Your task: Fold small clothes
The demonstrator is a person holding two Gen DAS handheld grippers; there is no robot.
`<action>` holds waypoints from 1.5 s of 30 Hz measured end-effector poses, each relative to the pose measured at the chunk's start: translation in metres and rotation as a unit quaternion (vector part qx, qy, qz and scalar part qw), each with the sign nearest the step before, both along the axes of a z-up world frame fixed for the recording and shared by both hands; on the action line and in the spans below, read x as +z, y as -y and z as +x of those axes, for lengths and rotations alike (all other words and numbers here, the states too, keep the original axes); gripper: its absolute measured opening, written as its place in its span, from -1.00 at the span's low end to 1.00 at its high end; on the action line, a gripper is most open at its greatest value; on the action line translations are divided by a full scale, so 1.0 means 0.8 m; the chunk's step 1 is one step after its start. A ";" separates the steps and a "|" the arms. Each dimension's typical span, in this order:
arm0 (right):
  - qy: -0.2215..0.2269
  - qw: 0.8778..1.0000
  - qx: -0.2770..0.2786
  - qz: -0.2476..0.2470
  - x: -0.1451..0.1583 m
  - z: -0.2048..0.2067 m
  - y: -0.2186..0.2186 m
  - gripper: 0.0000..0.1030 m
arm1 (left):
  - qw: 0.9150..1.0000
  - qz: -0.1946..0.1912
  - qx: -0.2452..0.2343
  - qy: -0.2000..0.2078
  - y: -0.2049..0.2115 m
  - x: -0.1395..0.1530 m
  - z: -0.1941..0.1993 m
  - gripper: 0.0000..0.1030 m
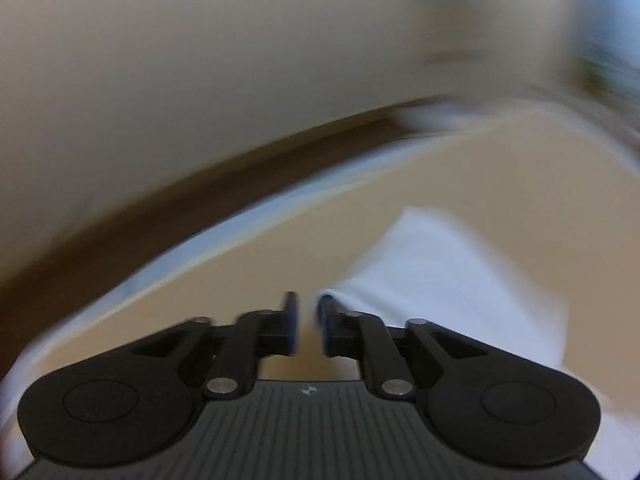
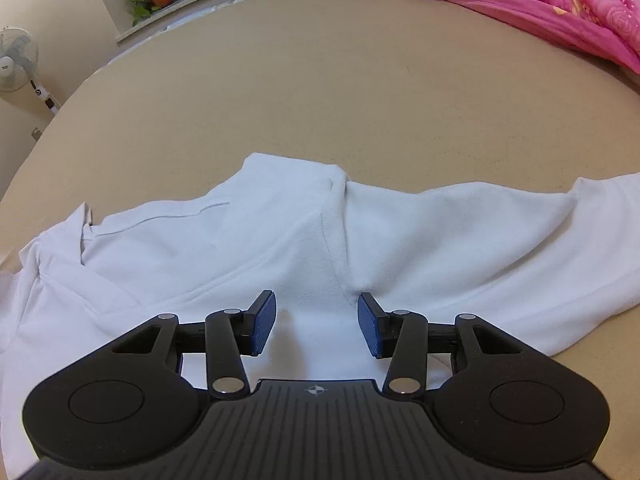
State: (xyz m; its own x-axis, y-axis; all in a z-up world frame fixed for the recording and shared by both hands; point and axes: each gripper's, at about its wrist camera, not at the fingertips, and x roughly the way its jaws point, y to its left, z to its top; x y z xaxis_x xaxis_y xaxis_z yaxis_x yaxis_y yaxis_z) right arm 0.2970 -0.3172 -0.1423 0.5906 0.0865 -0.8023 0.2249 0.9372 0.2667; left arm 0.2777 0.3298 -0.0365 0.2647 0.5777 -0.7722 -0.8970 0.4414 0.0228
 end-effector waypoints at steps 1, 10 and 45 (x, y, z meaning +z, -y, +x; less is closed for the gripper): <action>0.001 1.000 0.001 -0.002 0.001 0.001 0.000 -0.08 | 0.997 -0.027 0.066 -0.003 -0.028 -0.009 -0.035 -0.67; 0.048 0.998 -0.022 -0.027 0.011 0.000 0.016 -0.07 | 0.966 0.000 -0.248 0.075 0.119 0.002 0.034 -0.13; 0.105 0.986 0.048 -0.117 0.009 0.163 -0.047 -0.60 | 0.824 0.050 -0.562 0.056 0.244 -0.009 0.220 -0.81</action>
